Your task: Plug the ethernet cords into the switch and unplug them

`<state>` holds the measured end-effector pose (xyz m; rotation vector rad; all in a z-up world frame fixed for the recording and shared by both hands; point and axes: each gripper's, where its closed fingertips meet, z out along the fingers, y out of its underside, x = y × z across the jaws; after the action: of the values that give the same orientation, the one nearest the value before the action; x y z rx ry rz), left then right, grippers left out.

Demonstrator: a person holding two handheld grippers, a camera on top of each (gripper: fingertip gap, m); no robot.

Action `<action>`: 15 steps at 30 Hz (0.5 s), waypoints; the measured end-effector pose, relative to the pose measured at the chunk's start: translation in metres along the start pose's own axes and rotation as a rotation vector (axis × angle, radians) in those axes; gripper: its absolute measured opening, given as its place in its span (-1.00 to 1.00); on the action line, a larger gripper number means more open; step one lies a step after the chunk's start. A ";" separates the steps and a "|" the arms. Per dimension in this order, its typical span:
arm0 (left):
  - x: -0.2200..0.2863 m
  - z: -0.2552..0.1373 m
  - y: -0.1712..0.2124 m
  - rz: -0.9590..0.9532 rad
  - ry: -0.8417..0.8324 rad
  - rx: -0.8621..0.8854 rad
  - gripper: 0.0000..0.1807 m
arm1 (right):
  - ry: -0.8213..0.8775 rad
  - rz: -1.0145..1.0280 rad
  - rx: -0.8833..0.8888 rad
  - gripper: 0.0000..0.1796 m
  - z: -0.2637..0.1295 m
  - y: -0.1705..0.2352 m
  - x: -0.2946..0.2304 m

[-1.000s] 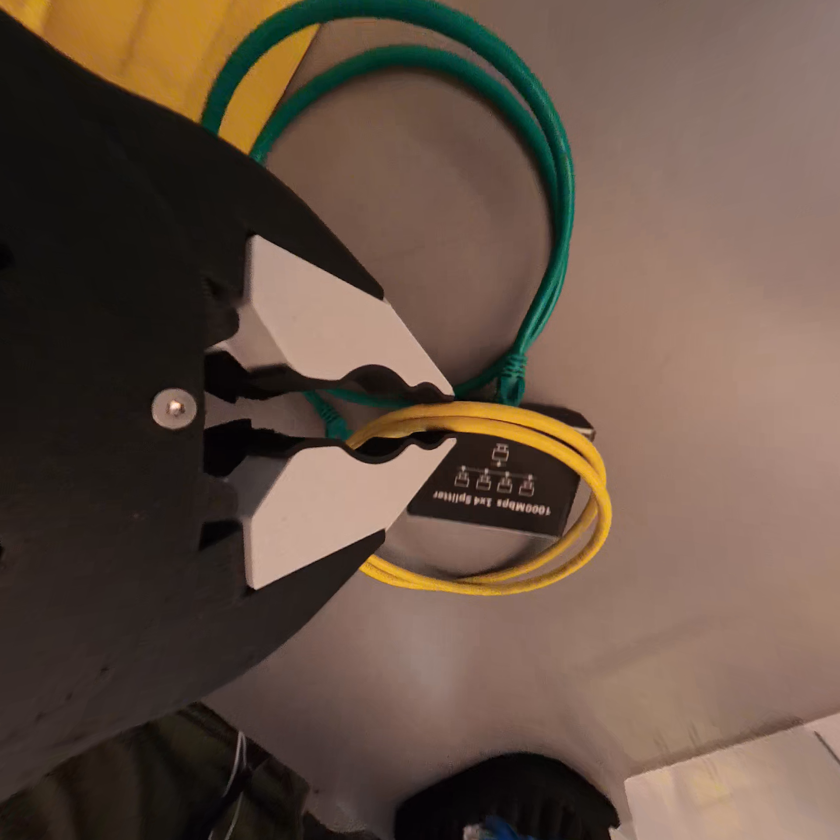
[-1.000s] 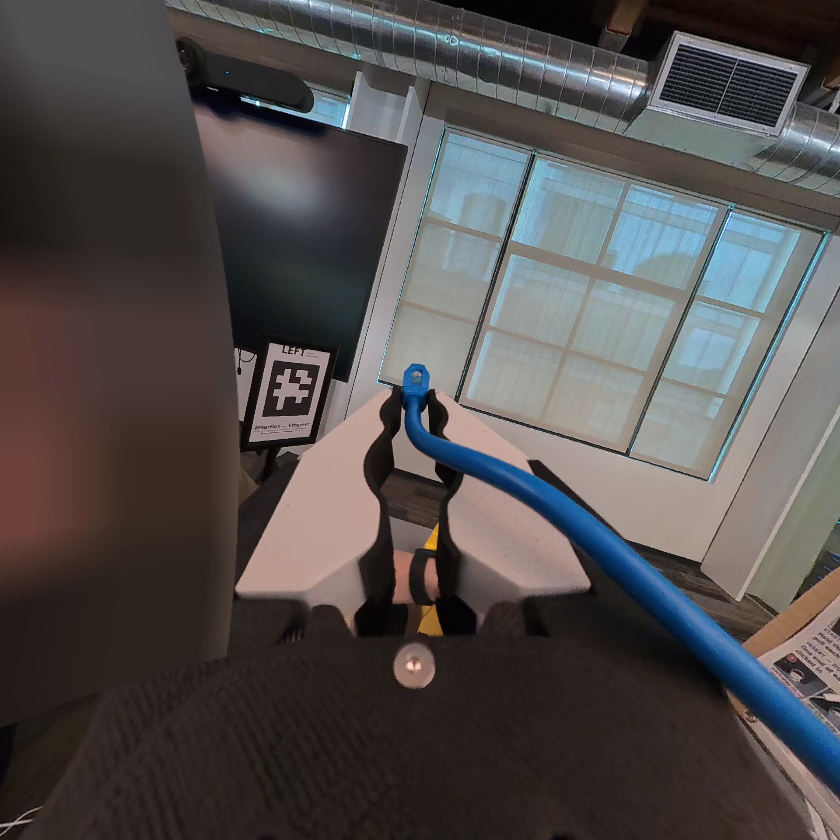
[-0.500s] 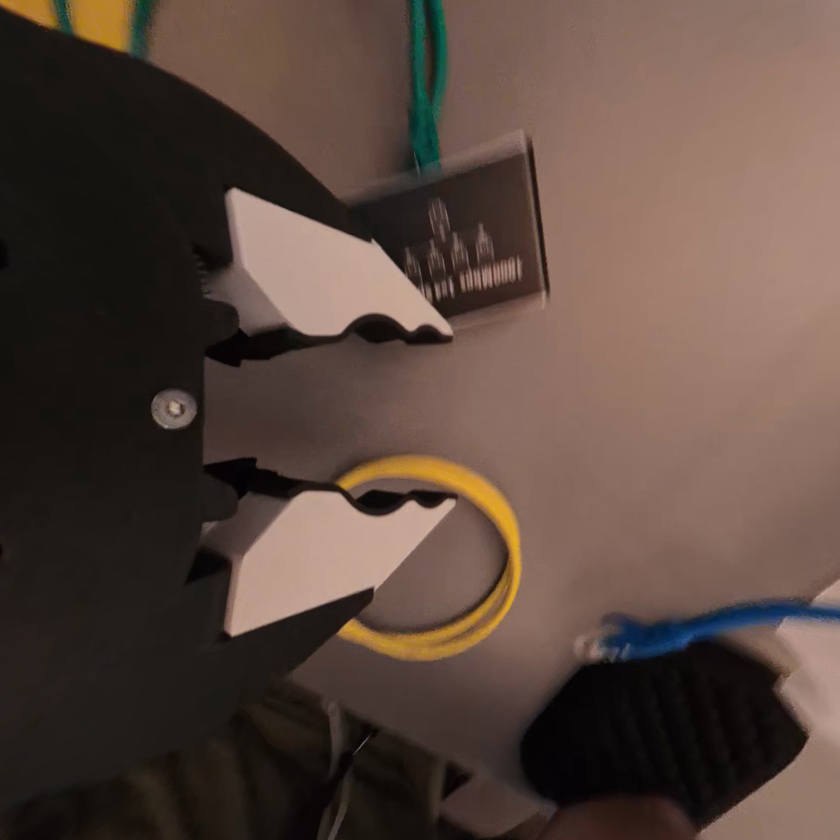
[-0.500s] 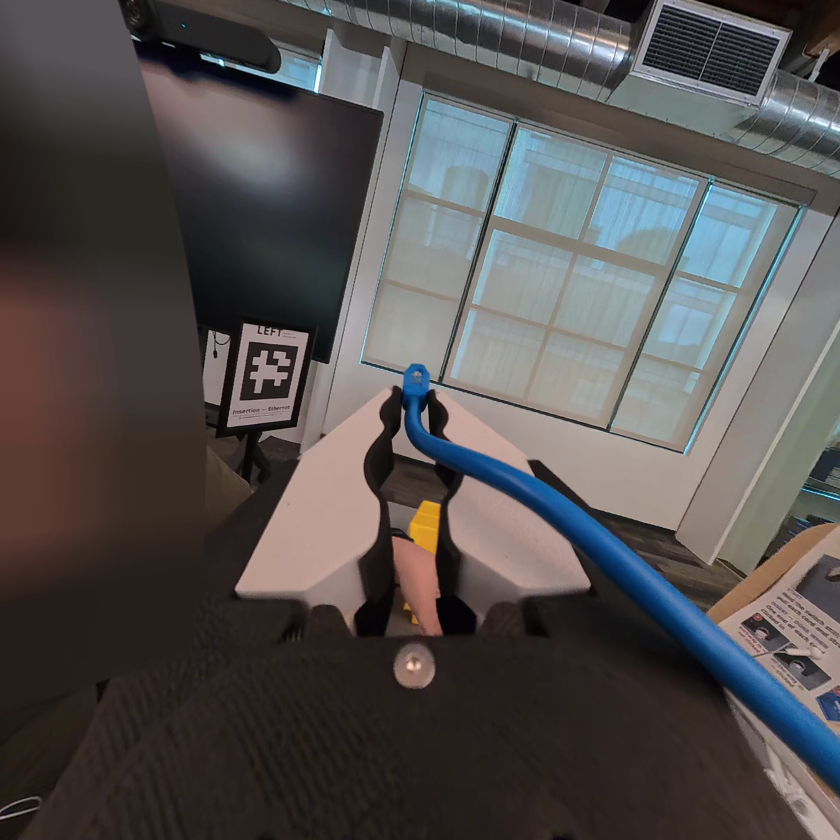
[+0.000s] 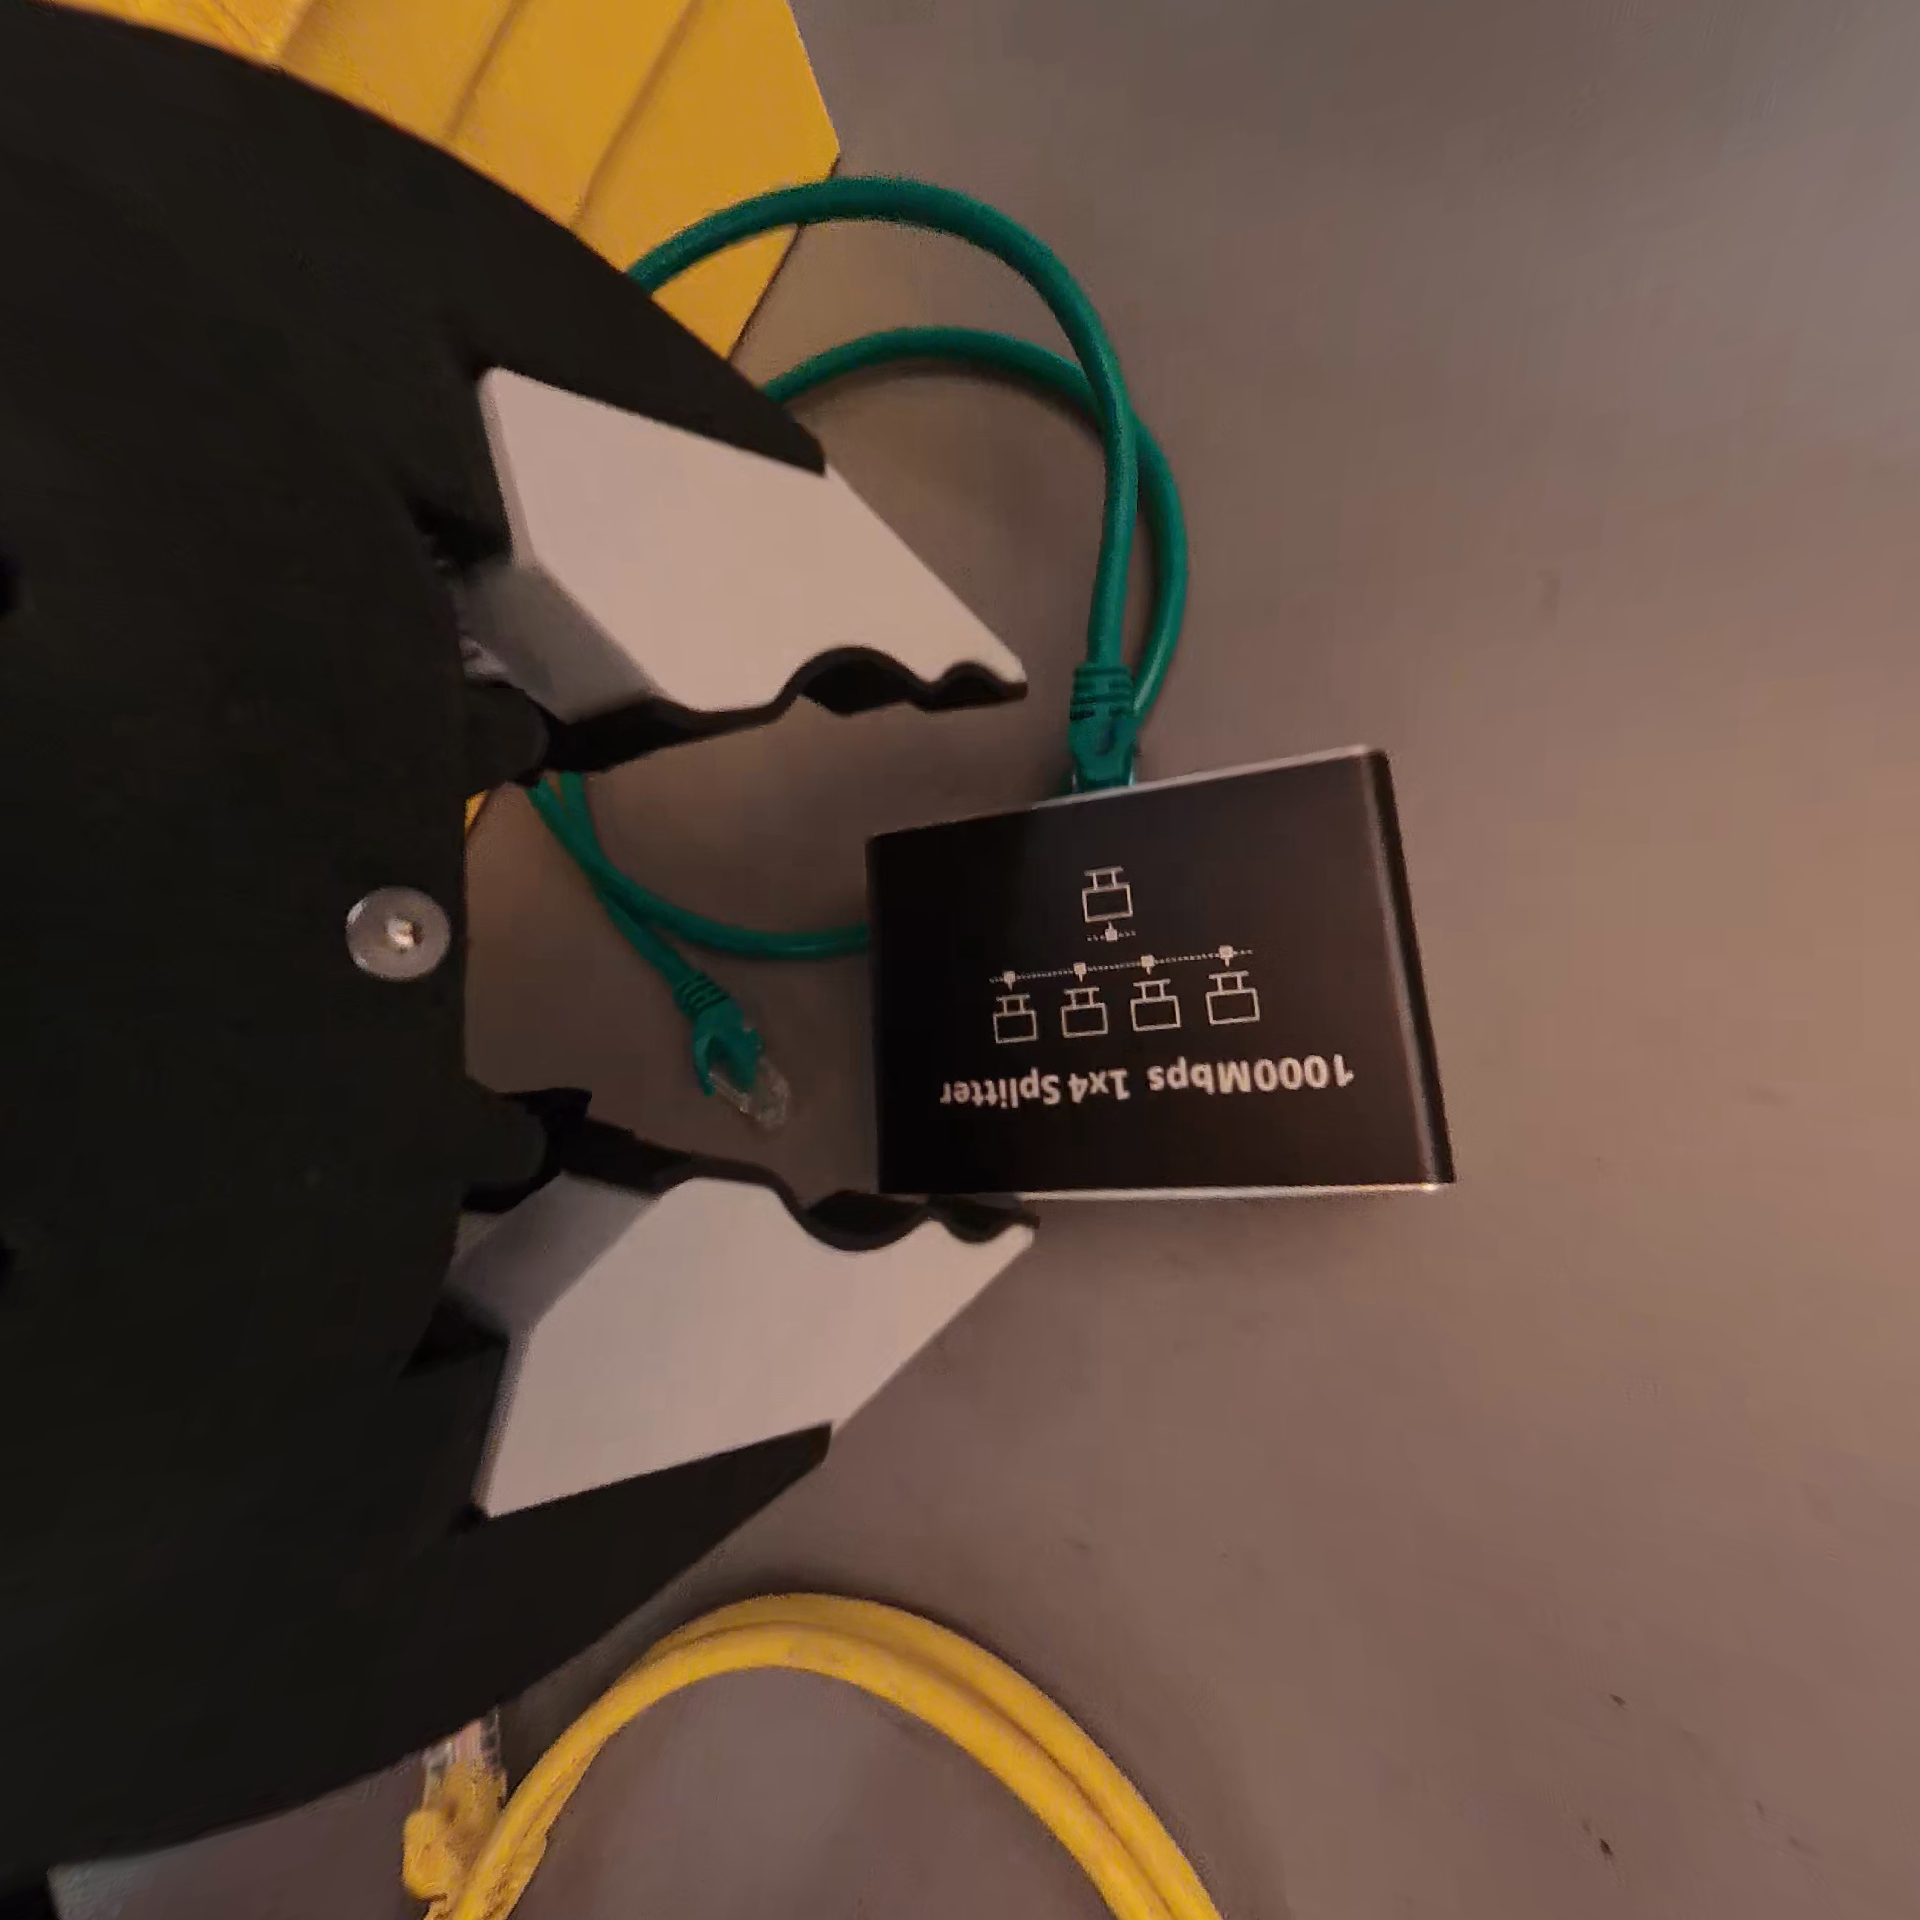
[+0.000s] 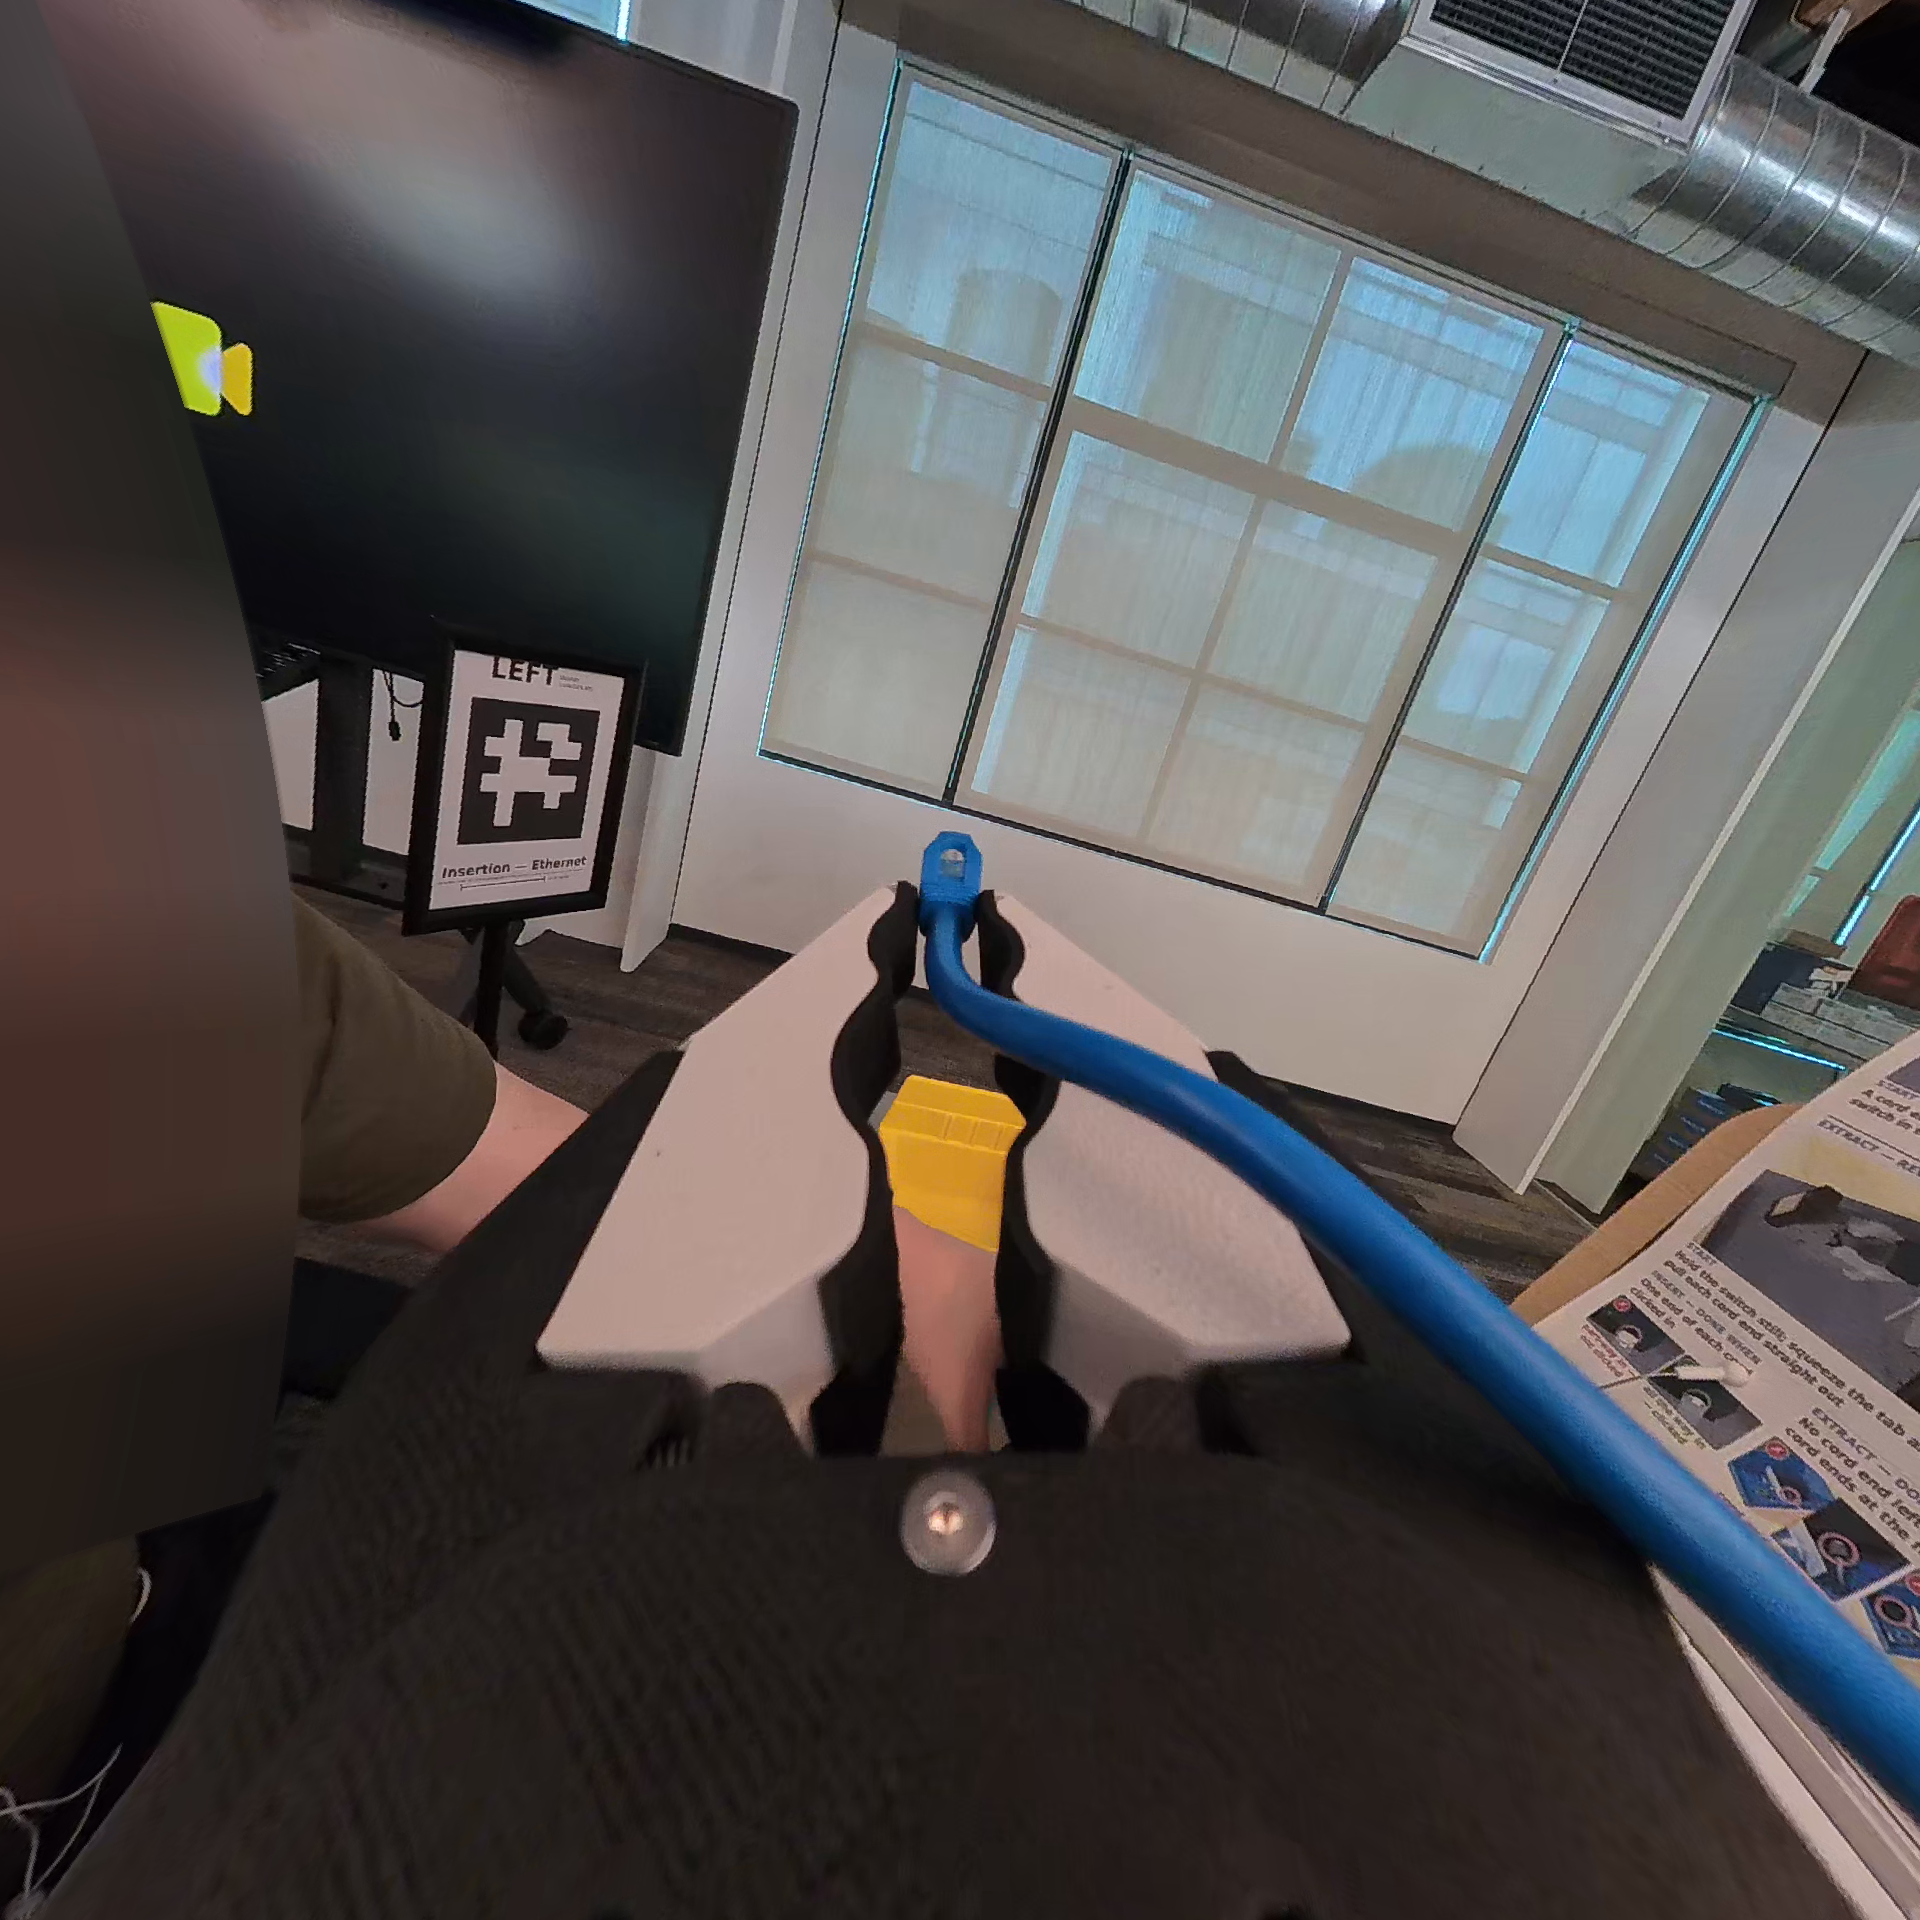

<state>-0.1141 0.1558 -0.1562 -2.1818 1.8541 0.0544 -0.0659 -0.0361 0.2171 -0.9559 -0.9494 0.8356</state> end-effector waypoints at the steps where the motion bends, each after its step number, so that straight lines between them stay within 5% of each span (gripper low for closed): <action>1: 0.005 0.002 0.000 0.008 0.027 -0.003 -0.09 | 0.002 0.000 0.001 -0.89 0.000 0.000 0.001; 15: 0.011 0.005 -0.002 -0.025 0.120 0.027 -0.18 | 0.002 0.019 -0.036 -0.89 0.004 0.011 0.004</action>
<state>-0.1096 0.1465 -0.1628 -2.2341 1.8784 -0.1075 -0.0704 -0.0279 0.2093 -0.9976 -0.9574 0.8354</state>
